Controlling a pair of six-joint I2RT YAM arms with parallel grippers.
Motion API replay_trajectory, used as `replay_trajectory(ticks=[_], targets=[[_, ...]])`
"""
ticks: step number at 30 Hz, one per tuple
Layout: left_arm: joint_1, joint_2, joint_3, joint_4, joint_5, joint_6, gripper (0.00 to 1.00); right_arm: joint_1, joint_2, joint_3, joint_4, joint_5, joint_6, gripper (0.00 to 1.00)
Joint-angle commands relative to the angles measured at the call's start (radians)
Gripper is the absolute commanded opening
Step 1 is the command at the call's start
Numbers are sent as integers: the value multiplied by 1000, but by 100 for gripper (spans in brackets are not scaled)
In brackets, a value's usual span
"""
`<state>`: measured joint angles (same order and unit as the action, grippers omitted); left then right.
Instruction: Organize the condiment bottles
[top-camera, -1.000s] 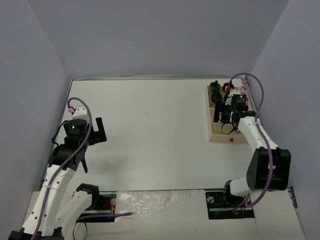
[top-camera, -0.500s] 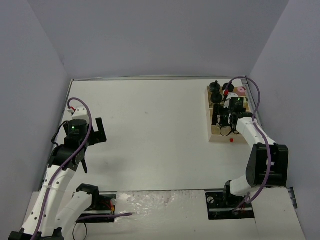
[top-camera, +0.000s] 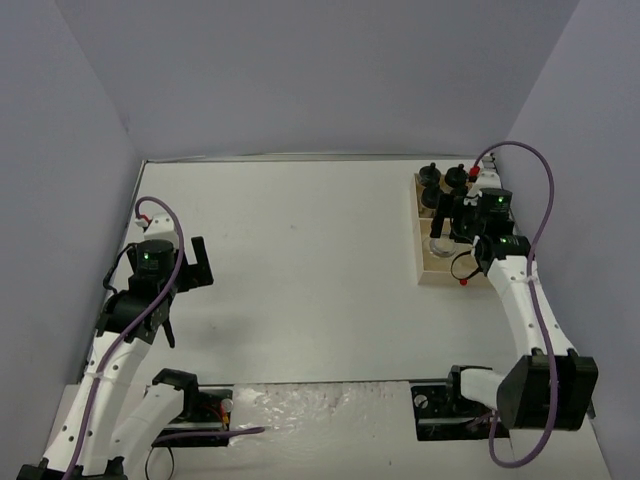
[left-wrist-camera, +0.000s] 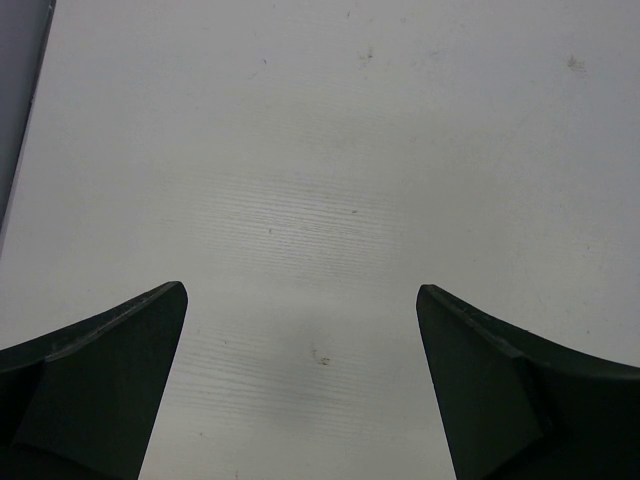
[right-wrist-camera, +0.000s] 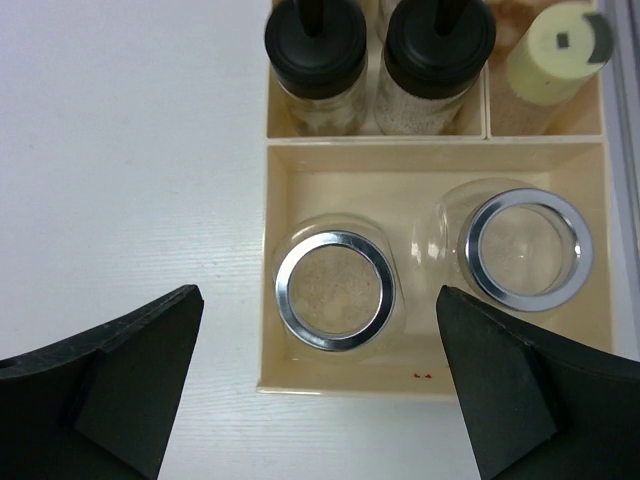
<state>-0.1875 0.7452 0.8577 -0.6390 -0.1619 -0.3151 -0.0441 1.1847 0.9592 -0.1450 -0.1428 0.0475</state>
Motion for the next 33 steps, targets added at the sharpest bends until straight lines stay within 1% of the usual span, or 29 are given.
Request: replay_trajectory(ticks=[1, 7, 9, 11, 13, 15, 20, 23, 25, 28, 33], targets=[[8, -15, 35, 42, -4, 14, 97, 9, -196, 104, -32, -23, 40, 100], [8, -40, 41, 53, 10, 14, 97, 9, -404, 154, -142, -17, 41, 100], [7, -52, 59, 38, 20, 10, 97, 9, -461, 163, -180, -3, 44, 100], [7, -73, 81, 18, 19, 8, 97, 19, -551, 157, -204, 44, 70, 100], [8, -109, 104, -4, 15, 10, 97, 76, -619, 136, -224, 105, 117, 100], [7, -137, 124, -25, 7, 16, 97, 108, -663, 125, -241, 121, 130, 100], [8, -229, 152, -73, -5, 30, 97, 164, -805, 86, -257, 135, 156, 100], [7, -264, 146, -89, -13, 25, 97, 174, -888, 53, -257, 140, 199, 100], [6, -278, 137, -98, -12, 16, 97, 176, -929, 38, -264, 170, 221, 100], [6, -296, 121, -93, -2, 6, 97, 176, -978, 16, -260, 159, 232, 100], [6, -356, 47, -54, 14, -15, 97, 175, -1017, -24, -259, 193, 256, 100]])
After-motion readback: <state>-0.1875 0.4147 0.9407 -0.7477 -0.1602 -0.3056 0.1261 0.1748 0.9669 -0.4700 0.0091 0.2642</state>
